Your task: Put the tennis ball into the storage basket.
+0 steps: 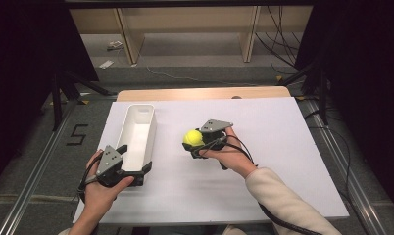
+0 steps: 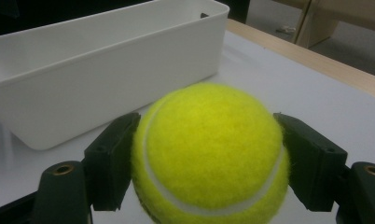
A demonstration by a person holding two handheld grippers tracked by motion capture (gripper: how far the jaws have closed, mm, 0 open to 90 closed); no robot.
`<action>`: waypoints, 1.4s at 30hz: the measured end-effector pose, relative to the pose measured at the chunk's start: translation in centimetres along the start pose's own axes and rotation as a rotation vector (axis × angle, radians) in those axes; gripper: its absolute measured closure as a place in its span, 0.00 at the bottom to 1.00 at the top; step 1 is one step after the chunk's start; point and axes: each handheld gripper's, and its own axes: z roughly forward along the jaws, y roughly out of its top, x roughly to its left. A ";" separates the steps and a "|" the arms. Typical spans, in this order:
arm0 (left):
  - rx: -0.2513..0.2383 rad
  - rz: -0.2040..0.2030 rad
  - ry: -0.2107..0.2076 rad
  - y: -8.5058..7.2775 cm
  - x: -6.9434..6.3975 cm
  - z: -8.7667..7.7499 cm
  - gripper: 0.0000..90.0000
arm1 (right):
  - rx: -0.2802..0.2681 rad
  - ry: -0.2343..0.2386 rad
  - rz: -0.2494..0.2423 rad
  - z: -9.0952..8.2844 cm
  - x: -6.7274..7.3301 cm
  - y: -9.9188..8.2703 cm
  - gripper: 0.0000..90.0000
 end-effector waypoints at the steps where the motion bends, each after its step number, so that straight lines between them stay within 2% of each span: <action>1: 0.000 0.000 0.000 0.0 0.0 0.0 0.00 | 0.000 0.000 -0.005 0.0 0.0 0.1 0.30; 29: 0.002 0.004 0.001 0.0 0.0 0.0 0.00 | -0.025 0.008 -0.004 0.3 0.5 1.4 0.30; 42: 0.002 0.004 0.000 0.0 0.0 -0.1 0.00 | -0.033 0.020 -0.008 1.0 1.1 2.1 0.30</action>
